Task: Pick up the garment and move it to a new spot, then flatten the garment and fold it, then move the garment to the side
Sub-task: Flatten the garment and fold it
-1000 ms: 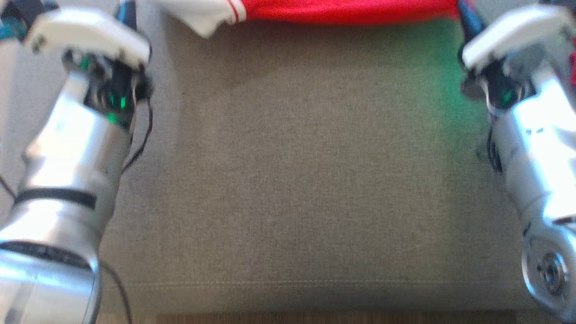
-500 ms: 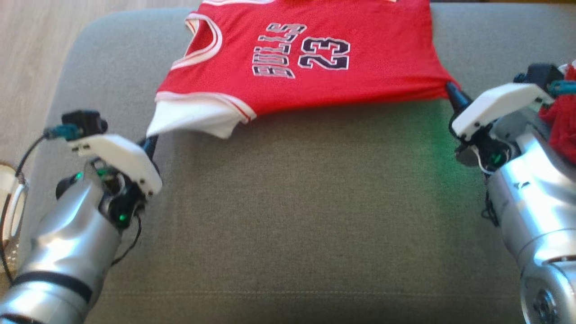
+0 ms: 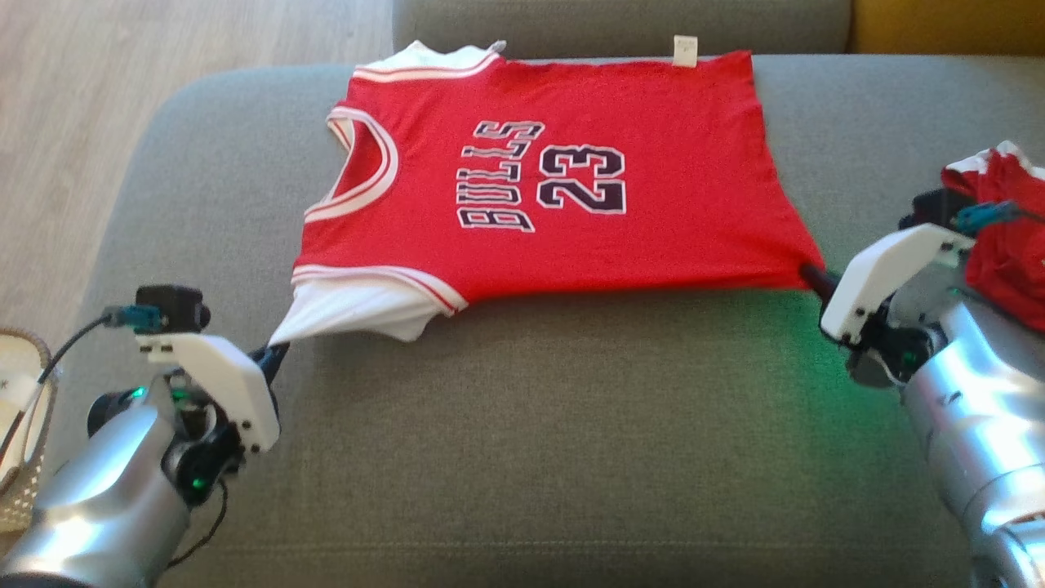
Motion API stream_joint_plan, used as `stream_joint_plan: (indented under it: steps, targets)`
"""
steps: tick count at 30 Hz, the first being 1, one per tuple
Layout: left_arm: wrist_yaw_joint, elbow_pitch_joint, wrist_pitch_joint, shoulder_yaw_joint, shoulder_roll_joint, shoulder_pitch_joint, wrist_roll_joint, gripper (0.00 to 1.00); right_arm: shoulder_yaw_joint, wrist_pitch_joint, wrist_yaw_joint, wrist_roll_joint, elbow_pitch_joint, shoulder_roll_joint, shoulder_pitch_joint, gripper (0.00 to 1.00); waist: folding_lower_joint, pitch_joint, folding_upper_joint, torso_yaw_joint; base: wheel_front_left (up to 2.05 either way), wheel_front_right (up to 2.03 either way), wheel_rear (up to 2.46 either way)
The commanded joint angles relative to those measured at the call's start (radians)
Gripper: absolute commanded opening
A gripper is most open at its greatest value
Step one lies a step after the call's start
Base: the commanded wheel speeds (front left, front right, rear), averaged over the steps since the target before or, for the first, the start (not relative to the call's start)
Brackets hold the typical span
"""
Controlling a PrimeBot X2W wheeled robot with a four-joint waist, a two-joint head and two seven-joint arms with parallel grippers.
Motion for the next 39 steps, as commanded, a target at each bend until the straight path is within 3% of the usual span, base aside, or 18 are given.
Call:
stream_joint_plan:
  steps: [1,16,39]
  targets:
    - [0.002,-0.028,0.002,0.024,0.073,-0.023,0.014,0.0,0.03,0.017,0.0,-0.008,-0.022,-0.013,0.004,0.0,0.0001,-0.014,0.0,-0.005,0.0,0.0,0.0]
    - [0.027,-0.262,0.102,-0.046,0.228,0.138,0.038,0.0,0.173,0.231,0.0,0.032,-0.151,-0.071,0.158,0.0,0.0001,-0.089,0.0,-0.036,0.0,0.0,0.0]
    - [0.048,-0.694,0.366,-0.066,0.494,0.331,-0.138,0.0,0.241,0.589,0.0,0.187,-0.421,-0.197,0.363,0.0,0.0001,-0.156,0.0,-0.053,0.0,0.0,0.0]
